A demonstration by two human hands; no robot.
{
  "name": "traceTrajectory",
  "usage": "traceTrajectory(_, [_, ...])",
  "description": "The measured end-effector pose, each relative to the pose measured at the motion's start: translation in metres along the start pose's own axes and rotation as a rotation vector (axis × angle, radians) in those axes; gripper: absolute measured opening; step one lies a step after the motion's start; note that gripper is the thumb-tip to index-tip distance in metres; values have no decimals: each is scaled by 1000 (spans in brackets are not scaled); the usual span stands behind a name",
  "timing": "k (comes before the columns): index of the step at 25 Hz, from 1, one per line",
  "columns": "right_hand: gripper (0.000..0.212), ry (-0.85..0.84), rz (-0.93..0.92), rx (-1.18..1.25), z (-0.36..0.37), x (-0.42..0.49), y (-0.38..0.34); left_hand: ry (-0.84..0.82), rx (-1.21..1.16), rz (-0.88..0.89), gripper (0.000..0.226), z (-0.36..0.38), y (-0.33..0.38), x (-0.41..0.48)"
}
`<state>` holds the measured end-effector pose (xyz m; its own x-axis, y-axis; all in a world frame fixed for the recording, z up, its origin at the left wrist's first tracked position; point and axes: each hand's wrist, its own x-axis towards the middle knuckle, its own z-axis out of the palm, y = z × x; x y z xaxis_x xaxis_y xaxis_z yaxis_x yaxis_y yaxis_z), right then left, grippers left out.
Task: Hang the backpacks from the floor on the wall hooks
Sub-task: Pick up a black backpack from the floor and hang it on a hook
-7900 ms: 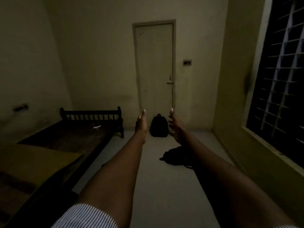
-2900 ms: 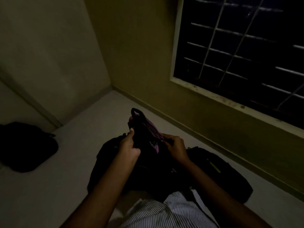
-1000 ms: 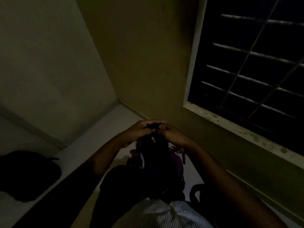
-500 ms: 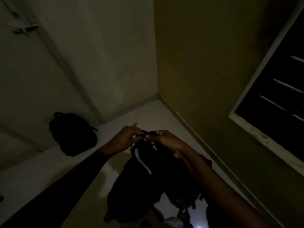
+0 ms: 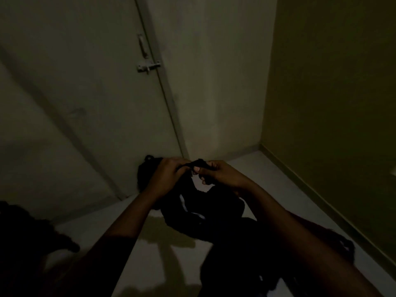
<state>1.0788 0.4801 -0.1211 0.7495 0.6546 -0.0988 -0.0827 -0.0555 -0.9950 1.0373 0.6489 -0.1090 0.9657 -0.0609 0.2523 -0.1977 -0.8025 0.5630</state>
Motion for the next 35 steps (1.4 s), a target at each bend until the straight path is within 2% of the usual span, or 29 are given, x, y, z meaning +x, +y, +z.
traceTrajectory(2, [15,-19,-38,-20,30,20,-8,82,-30,-39,21,-33,-18,-6])
traceTrajectory(6, [33,-4,-60,-18,64,66,-18,184,-29,-61,19,-78,-62,10])
traceTrajectory(11, [21,-14,-73,53,89,142,-17,172,-40,-46,20,-111,-129,54])
traceTrajectory(14, [19,39,-93,37,85,201,-23,183,-85,-27,19,-123,-170,108])
traceTrajectory(19, [18,241,-120,-138,42,290,-54,176,-158,40,16,-133,-204,221])
traceTrajectory(26, [24,465,-226,-281,-60,392,-96,90,-157,224,13,-132,-218,390])
traceTrajectory(30, [25,633,-285,-316,-126,466,-122,95,-180,328,14,-125,-218,512])
traceTrajectory(35, [26,849,-361,-227,-206,533,-161,104,-294,368,17,-117,-213,640])
